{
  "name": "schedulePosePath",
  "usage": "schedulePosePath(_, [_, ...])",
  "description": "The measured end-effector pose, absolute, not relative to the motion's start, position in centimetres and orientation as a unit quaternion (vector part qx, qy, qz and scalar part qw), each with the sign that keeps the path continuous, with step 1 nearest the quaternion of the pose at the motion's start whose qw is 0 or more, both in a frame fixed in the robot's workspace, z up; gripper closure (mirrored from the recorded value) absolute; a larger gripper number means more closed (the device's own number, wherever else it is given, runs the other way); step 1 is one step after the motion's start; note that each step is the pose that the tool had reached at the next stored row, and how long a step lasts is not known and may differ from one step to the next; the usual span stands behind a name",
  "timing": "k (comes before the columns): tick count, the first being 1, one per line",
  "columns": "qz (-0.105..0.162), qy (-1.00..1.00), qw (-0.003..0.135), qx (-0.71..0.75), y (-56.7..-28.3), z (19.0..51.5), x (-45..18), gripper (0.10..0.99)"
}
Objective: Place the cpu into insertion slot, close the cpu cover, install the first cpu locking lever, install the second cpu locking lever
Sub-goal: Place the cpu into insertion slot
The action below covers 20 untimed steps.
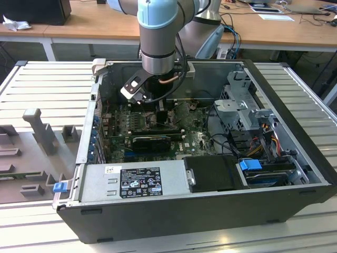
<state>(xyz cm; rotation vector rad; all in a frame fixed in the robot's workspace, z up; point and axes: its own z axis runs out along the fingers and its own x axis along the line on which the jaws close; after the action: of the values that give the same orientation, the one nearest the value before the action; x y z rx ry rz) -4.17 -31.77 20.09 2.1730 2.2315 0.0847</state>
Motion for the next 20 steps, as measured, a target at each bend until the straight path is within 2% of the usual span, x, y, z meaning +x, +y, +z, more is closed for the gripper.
schedulePosePath(9, [0.027, 0.716, 0.014, 0.697, -31.8, 21.3, -4.2, 0.502])
schedulePosePath(11, [0.026, 0.716, 0.014, 0.697, -31.9, 21.3, -4.2, 0.627])
schedulePosePath(12, [0.025, 0.716, 0.015, 0.697, -32.0, 21.3, -4.2, 0.812])
schedulePosePath(15, [0.024, 0.716, 0.016, 0.697, -32.0, 21.4, -4.2, 0.98])
schedulePosePath(20, [0.022, 0.716, 0.018, 0.697, -32.0, 21.7, -4.2, 0.98])
